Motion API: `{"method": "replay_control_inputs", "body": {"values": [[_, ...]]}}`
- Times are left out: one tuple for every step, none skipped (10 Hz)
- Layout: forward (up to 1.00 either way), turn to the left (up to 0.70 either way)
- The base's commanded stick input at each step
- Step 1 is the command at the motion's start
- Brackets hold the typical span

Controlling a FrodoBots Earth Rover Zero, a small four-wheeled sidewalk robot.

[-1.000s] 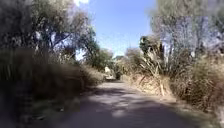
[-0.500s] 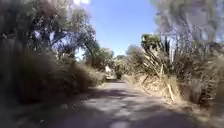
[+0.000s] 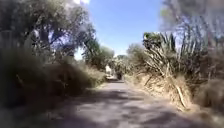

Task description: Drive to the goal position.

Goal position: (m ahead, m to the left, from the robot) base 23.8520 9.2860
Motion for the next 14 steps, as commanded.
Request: {"method": "replay_control_inputs", "body": {"values": [[0.85, 0.0], [0.85, 0.0], [0.85, 0.0], [0.85, 0.0], [0.85, 0.0], [0.85, 0.0], [0.85, 0.0], [0.85, 0.0], [0.85, 0.0], [0.85, 0.0], [0.85, 0.0], [0.85, 0.0], [0.85, 0.0], [0.85, 0.0]]}}
